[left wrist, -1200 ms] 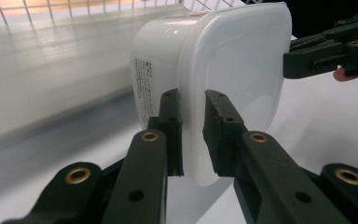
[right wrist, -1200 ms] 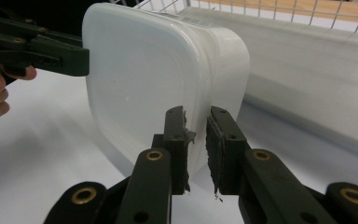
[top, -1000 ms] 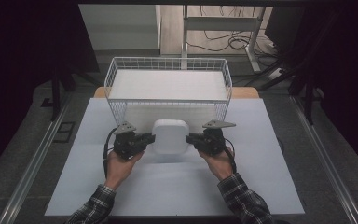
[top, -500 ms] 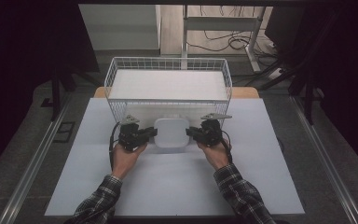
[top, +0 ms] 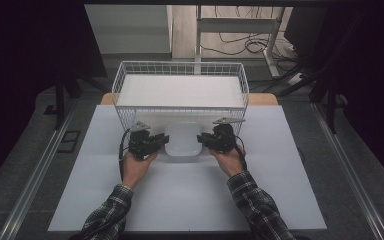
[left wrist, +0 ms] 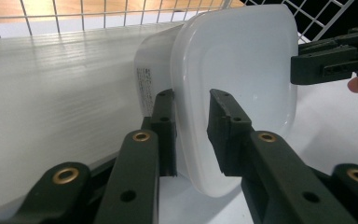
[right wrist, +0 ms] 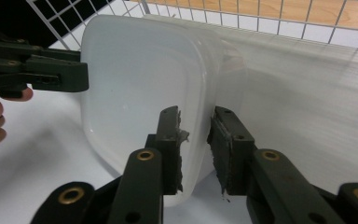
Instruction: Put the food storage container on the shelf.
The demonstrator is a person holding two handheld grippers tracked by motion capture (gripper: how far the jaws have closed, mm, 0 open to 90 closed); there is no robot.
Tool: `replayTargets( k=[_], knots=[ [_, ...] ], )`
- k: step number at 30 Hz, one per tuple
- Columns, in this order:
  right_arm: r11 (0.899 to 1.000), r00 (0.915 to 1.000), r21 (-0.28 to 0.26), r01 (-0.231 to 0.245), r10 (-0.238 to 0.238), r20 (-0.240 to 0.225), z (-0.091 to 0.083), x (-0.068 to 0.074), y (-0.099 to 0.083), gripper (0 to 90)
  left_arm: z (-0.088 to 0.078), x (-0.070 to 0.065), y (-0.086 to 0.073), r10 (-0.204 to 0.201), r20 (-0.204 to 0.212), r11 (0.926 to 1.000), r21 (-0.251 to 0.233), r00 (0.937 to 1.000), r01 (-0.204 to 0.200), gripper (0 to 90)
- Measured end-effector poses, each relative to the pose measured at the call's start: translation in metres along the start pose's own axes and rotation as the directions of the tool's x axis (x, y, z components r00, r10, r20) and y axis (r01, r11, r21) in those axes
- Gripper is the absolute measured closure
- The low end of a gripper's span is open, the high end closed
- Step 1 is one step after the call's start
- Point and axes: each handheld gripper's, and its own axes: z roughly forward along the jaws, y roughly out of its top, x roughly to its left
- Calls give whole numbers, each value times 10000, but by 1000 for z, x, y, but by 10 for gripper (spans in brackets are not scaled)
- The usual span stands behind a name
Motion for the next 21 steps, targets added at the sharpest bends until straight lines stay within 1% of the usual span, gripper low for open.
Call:
replayTargets(
  k=[3,4,5,6,7,8,11,13,15,17,18,20,21],
  knots=[
    [10000,9999,-29,-21,22,108,3,0,3,699,2,2,1,12,-26,10000,5,10000,-12,692],
    [10000,9999,-52,-22,23,167,3,0,4,687,3,3,1,41,-76,10000,-59,10000,-41,680],
    [10000,9994,-50,-69,71,341,4,1,5,669,3,4,1,83,-142,9999,-102,9999,-85,668],
    [10000,9990,-42,-58,60,440,5,1,5,662,5,2,2,80,-323,9998,-157,9994,-86,668],
    [9999,9984,-54,-144,147,549,7,1,6,655,5,2,2,145,-395,9996,-217,9991,-154,664],
    [9998,9981,-126,-178,185,584,8,0,6,651,6,1,3,206,-540,9995,-231,9983,-218,658],
    [9990,9970,-319,-323,345,693,9,-1,7,634,8,2,6,372,-793,9988,-277,9962,-395,629],
    [9986,9963,-447,-296,331,794,11,-3,8,624,10,4,9,273,-928,9989,-363,9953,-307,603],
    [9980,9950,-568,-287,339,935,12,-3,9,622,13,6,11,254,-1073,9986,-443,9939,-303,582],
    [9980,9937,-590,-219,283,1088,13,-1,10,617,15,5,14,363,-1310,9979,-488,9907,-431,560],
    [9983,9937,-556,-178,239,1094,13,-1,11,609,13,3,15,662,-1425,9958,-531,9876,-744,546],
    [9987,9939,-496,-110,164,1090,11,-1,11,599,9,2,16,947,-1428,9931,-559,9852,-1035,523],
    [9982,9941,-595,-10,74,1078,9,-2,11,599,7,2,16,918,-1373,9933,-579,9863,-1005,503]
  ],
)
